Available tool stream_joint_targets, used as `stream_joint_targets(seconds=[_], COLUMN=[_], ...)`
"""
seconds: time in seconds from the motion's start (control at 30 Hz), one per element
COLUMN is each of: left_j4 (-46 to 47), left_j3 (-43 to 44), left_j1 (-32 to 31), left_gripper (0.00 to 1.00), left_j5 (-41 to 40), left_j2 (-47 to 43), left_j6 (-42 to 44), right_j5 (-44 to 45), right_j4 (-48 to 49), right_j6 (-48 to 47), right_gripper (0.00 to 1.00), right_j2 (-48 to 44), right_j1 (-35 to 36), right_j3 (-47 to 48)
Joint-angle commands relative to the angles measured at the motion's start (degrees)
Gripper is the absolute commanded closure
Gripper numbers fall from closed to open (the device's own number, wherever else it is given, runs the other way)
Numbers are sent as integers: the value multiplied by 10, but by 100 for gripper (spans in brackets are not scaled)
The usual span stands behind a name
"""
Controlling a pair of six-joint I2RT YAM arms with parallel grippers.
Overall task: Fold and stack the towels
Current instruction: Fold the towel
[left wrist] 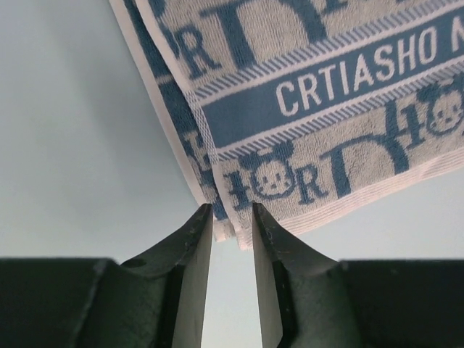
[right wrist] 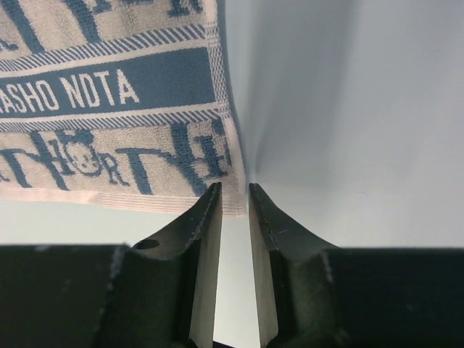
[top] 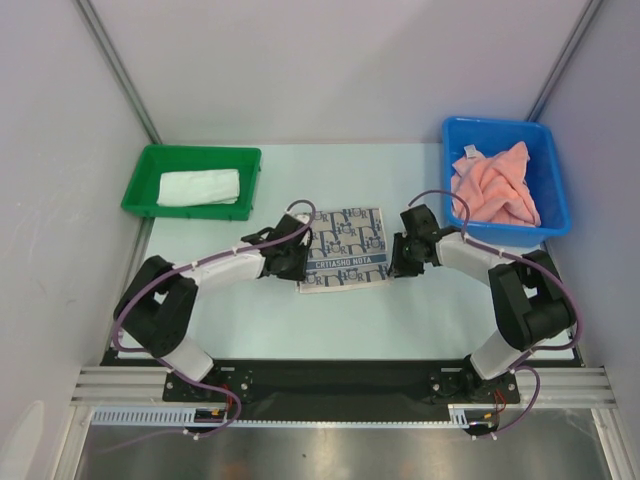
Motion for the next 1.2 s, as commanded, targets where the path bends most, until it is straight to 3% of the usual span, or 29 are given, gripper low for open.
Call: stream_joint_targets(seconds=[0.0, 0.23, 0.37, 0.6, 0.77, 1.17], left_j4=[8, 26, 28, 2, -34, -107], left_j3=[-21, -44, -49, -31, 2, 70], left_j1=[-15, -29, -31, -31, -31, -31], left_gripper=[66, 59, 61, 100, 100, 100], left_j5=[1, 6, 1, -19, -34, -87], left_j2=[-17, -7, -10, -7, -7, -25], left_j6=[-26, -50, -53, -49, -41, -25], right_j5=[13, 35, 37, 42, 42, 43], right_j4=[-2, 4, 6, 2, -6, -51], right_j6=[18, 29, 32, 31, 25, 12], right_gripper=[73, 73, 75, 90, 100, 100], right_j2=[-17, -12, -11, -16, -18, -30], right_j1=[17, 34, 39, 44, 44, 44], right_j3=[-5, -23, -24, -20, -3, 59])
